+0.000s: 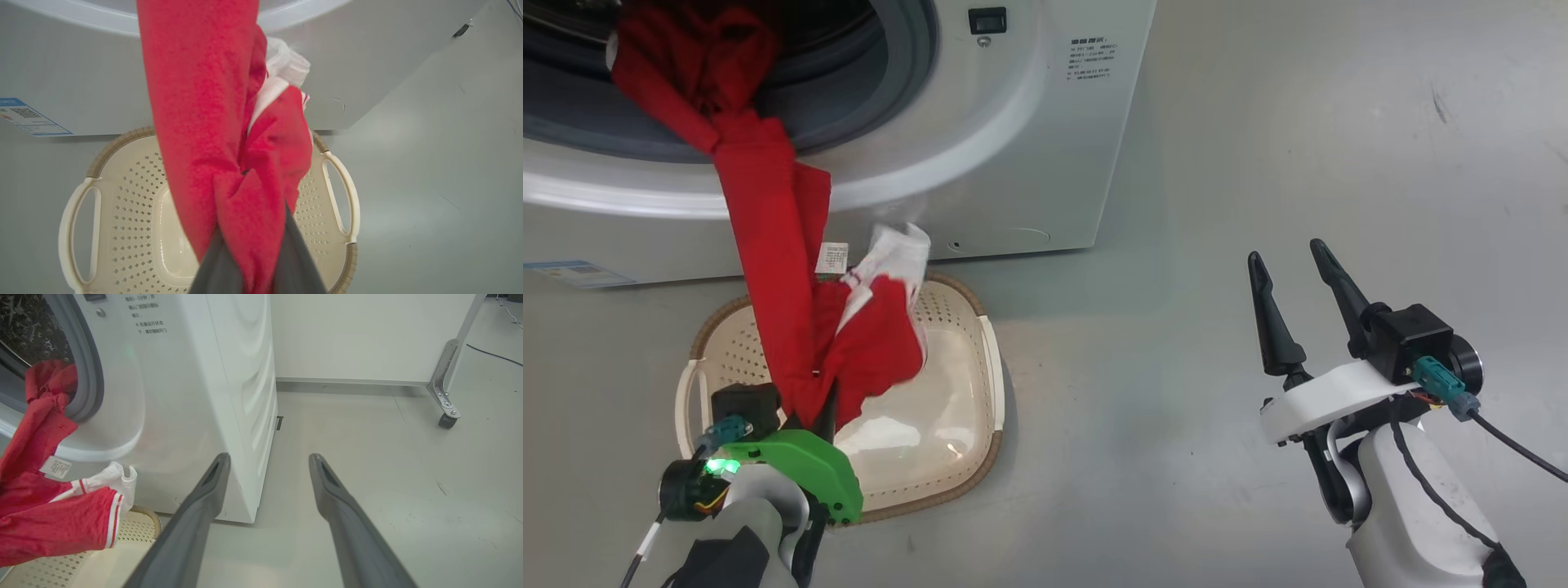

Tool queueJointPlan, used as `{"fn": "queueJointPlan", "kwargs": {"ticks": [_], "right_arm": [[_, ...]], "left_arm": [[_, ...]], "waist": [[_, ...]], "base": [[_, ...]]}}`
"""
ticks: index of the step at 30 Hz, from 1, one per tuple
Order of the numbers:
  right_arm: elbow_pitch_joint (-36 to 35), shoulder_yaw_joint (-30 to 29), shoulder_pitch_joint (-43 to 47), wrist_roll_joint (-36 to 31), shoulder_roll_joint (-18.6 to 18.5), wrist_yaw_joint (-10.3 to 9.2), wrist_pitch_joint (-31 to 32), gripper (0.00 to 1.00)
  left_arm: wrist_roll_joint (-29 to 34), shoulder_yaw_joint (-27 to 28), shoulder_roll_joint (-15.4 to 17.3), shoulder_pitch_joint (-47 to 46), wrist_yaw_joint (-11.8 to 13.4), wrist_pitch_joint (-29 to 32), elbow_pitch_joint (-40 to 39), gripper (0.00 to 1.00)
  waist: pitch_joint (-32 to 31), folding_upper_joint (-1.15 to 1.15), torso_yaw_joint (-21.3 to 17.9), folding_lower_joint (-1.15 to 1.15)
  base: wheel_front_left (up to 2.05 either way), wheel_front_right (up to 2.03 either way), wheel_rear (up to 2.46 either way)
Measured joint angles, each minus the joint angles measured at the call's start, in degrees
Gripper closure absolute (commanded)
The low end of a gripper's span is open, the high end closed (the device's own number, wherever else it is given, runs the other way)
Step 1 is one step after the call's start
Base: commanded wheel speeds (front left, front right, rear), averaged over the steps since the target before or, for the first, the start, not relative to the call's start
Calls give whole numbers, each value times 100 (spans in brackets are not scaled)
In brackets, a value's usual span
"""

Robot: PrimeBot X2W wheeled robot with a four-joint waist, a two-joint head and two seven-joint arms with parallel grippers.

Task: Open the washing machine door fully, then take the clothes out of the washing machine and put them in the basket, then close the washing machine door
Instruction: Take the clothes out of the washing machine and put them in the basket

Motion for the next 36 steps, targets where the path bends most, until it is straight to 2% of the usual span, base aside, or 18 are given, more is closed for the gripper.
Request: {"fn": "queueJointPlan", "kwargs": {"ticks": [13,19,20,21,22,28,36], "right_arm": [[-197,-57,-192,-86,-1,-1,0,0],[-296,-81,-307,-153,-1,-2,0,0],[-299,-89,-318,-154,-1,-2,0,0],[-307,-101,-332,-159,-1,-3,0,0],[-314,-111,-354,-186,-1,-3,0,0],[-328,-176,-449,-197,-2,-11,0,0],[-321,-208,-482,-185,-2,-11,0,0]], "left_arm": [[-31,-38,0,-74,0,107,358,100],[-33,4,7,-402,38,160,526,100],[-29,11,19,-485,68,158,513,96],[-24,18,35,-577,92,149,499,52],[-24,33,57,-662,93,126,487,0],[7,96,125,-845,230,102,611,0],[7,138,116,-845,244,52,728,0]], "waist": [[636,0,-133,0],[1018,0,-203,0],[1073,0,-214,0],[1130,0,-225,0],[1184,0,-235,0],[1418,0,-305,0],[1289,0,-293,0]], "base": [[0,0,0],[0,0,0],[0,0,0],[0,0,0],[0,0,0],[0,0,0],[0,0,0]]}}
